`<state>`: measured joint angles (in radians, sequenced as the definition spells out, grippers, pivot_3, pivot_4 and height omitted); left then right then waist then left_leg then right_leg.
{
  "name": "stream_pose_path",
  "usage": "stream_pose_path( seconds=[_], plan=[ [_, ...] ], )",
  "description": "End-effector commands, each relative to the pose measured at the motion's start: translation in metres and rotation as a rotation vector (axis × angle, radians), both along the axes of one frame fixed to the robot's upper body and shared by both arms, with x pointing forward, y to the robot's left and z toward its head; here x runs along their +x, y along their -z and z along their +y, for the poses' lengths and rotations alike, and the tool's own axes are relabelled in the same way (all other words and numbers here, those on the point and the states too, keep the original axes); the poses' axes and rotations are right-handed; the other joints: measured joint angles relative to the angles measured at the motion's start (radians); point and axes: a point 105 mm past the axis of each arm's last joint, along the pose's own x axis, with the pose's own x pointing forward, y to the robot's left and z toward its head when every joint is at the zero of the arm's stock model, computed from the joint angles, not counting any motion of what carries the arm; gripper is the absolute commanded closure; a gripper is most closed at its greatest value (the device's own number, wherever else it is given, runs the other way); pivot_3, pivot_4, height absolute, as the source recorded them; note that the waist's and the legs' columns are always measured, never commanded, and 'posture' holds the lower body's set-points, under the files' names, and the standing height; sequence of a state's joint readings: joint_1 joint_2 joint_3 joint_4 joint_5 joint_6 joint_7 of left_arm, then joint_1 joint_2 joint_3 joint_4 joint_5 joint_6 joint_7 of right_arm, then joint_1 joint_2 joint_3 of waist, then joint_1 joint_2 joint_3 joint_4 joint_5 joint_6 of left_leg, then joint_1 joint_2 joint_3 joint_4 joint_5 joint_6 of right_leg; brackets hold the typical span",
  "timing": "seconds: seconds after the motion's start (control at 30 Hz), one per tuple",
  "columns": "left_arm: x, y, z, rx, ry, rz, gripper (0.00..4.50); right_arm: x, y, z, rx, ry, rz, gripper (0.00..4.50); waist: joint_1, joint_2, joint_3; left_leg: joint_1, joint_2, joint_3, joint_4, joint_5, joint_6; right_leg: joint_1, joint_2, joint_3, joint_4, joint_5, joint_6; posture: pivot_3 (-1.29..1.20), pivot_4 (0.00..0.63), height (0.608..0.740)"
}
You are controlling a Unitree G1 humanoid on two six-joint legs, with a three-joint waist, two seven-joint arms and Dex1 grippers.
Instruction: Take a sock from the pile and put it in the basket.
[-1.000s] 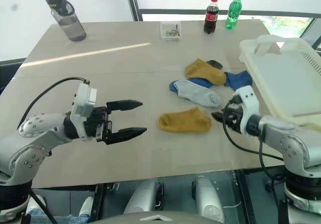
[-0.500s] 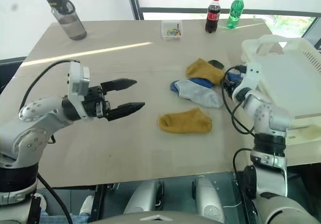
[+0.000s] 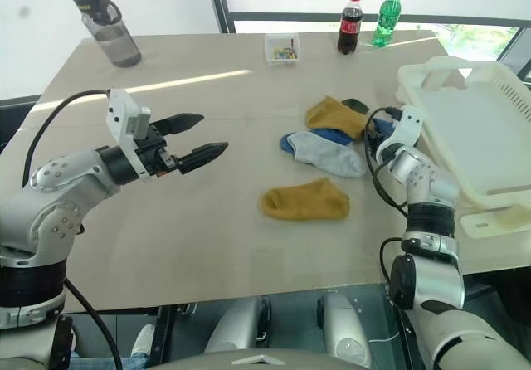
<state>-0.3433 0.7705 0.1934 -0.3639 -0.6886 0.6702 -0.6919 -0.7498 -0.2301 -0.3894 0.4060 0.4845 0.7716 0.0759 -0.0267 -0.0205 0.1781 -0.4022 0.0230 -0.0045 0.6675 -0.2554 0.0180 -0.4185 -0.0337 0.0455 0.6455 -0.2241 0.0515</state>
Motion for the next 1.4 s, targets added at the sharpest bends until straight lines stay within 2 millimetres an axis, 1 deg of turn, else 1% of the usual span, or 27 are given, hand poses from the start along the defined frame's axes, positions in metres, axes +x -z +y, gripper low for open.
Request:
stream_pose_path(
  seconds=[0.03, 0.2, 0.23, 0.27, 0.33, 0.4, 0.53, 0.63, 0.77, 0.87, 0.93, 1.03, 1.1, 1.17, 1.3, 1.4],
  plan=[
    [-0.005, -0.013, 0.002, 0.013, -0.012, -0.067, 0.00, 0.006, -0.021, 0.004, 0.073, -0.008, -0.072, 2.14, -0.004, 0.000, 0.000, 0.000, 0.000, 0.000, 0.000, 0.000, 0.000, 0.000, 0.000, 0.000, 0.000, 0.000, 0.000, 0.00, 0.150, 0.740],
    [-0.006, -0.014, 0.003, 0.019, -0.015, -0.071, 0.00, 0.009, -0.022, 0.014, 0.111, -0.044, -0.065, 2.14, -0.014, 0.000, 0.000, 0.000, 0.000, 0.000, 0.000, 0.000, 0.000, 0.000, 0.000, 0.000, 0.000, 0.000, 0.000, 0.00, 0.150, 0.740],
    [-0.006, -0.014, 0.003, 0.020, -0.015, -0.073, 0.00, 0.009, -0.022, 0.015, 0.109, -0.047, -0.064, 2.64, -0.015, 0.000, 0.000, 0.000, 0.000, 0.000, 0.000, 0.000, 0.000, 0.000, 0.000, 0.000, 0.000, 0.000, 0.000, 0.00, 0.150, 0.740],
    [-0.006, -0.014, 0.003, 0.021, -0.016, -0.074, 0.00, 0.010, -0.021, 0.016, 0.107, -0.050, -0.065, 2.85, -0.015, 0.000, 0.000, 0.000, 0.000, 0.000, 0.000, 0.000, 0.000, 0.000, 0.000, 0.000, 0.000, 0.000, 0.000, 0.00, 0.150, 0.740],
    [-0.006, -0.015, 0.004, 0.022, -0.017, -0.075, 0.00, 0.010, -0.021, 0.017, 0.109, -0.054, -0.066, 3.93, -0.015, 0.000, 0.000, 0.000, 0.000, 0.000, 0.000, 0.000, 0.000, 0.000, 0.000, 0.000, 0.000, 0.000, 0.000, 0.00, 0.150, 0.740],
    [-0.007, -0.015, 0.004, 0.022, -0.017, -0.075, 0.00, 0.010, -0.021, 0.018, 0.110, -0.056, -0.066, 4.48, -0.015, 0.000, 0.000, 0.000, 0.000, 0.000, 0.000, 0.000, 0.000, 0.000, 0.000, 0.000, 0.000, 0.000, 0.000, 0.00, 0.150, 0.740],
    [-0.008, -0.014, 0.004, 0.023, -0.015, -0.075, 0.00, 0.008, -0.020, 0.018, 0.101, -0.062, -0.068, 4.48, -0.015, 0.000, 0.000, 0.000, 0.000, 0.000, 0.000, 0.000, 0.000, 0.000, 0.000, 0.000, 0.000, 0.000, 0.000, 0.00, 0.150, 0.740],
    [-0.007, -0.014, 0.003, 0.022, -0.011, -0.073, 0.00, 0.006, -0.024, 0.021, 0.079, -0.091, -0.090, 4.48, -0.015, 0.000, 0.000, 0.000, 0.000, 0.000, 0.000, 0.000, 0.000, 0.000, 0.000, 0.000, 0.000, 0.000, 0.000, 0.00, 0.150, 0.740],
    [-0.008, -0.012, 0.001, 0.021, -0.004, -0.070, 0.00, -0.007, -0.037, 0.040, 0.112, -0.195, -0.103, 4.48, -0.015, 0.000, 0.000, 0.000, 0.000, 0.000, 0.000, 0.000, 0.000, 0.000, 0.000, 0.000, 0.000, 0.000, 0.000, 0.00, 0.150, 0.740],
    [-0.008, -0.011, 0.000, 0.021, 0.000, -0.066, 0.00, -0.022, -0.047, 0.059, 0.143, -0.303, -0.088, 4.48, -0.015, 0.000, 0.000, 0.000, 0.000, -0.001, -0.001, 0.000, 0.000, 0.000, 0.000, 0.000, 0.001, 0.000, 0.000, 0.00, 0.150, 0.740],
    [-0.008, -0.010, 0.000, 0.022, 0.002, -0.065, 0.00, -0.030, -0.050, 0.067, 0.150, -0.349, -0.076, 4.48, -0.014, 0.000, 0.000, 0.000, 0.000, -0.001, -0.001, 0.000, 0.000, 0.000, 0.000, 0.000, 0.001, 0.000, 0.000, 0.00, 0.150, 0.740],
    [-0.008, -0.009, -0.001, 0.021, 0.005, -0.063, 0.00, -0.049, -0.052, 0.079, 0.149, -0.450, -0.039, 4.48, -0.014, 0.000, 0.000, 0.000, 0.000, -0.001, -0.001, 0.000, 0.000, 0.000, 0.000, -0.001, 0.001, 0.000, 0.000, 0.00, 0.150, 0.740],
    [-0.009, -0.009, -0.002, 0.022, 0.008, -0.064, 0.00, -0.059, -0.052, 0.082, 0.150, -0.500, -0.021, 4.48, -0.013, 0.000, 0.000, 0.000, 0.000, -0.001, -0.001, 0.000, 0.000, 0.000, 0.000, -0.001, 0.001, 0.000, 0.000, 0.00, 0.150, 0.740],
    [-0.009, -0.009, -0.002, 0.022, 0.011, -0.063, 0.00, -0.070, -0.046, 0.083, 0.137, -0.548, 0.010, 4.48, -0.012, 0.000, 0.000, 0.000, 0.000, -0.001, -0.001, 0.000, 0.000, 0.000, 0.000, -0.001, 0.001, 0.000, 0.000, 0.00, 0.150, 0.740],
    [-0.008, -0.008, -0.002, 0.024, 0.015, -0.061, 0.00, -0.088, -0.032, 0.080, 0.100, -0.611, 0.068, 4.48, -0.011, 0.000, 0.000, -0.001, 0.000, -0.002, -0.001, 0.000, 0.000, 0.000, -0.001, -0.002, 0.000, 0.000, 0.000, 0.00, 0.150, 0.740],
    [-0.008, -0.008, -0.003, 0.025, 0.022, -0.059, 0.00, -0.101, -0.025, 0.073, 0.053, -0.647, 0.102, 4.48, -0.012, 0.000, 0.000, -0.001, 0.000, -0.001, -0.001, 0.000, 0.000, 0.000, -0.001, -0.001, 0.000, 0.000, 0.000, 0.00, 0.150, 0.740]
  ],
)
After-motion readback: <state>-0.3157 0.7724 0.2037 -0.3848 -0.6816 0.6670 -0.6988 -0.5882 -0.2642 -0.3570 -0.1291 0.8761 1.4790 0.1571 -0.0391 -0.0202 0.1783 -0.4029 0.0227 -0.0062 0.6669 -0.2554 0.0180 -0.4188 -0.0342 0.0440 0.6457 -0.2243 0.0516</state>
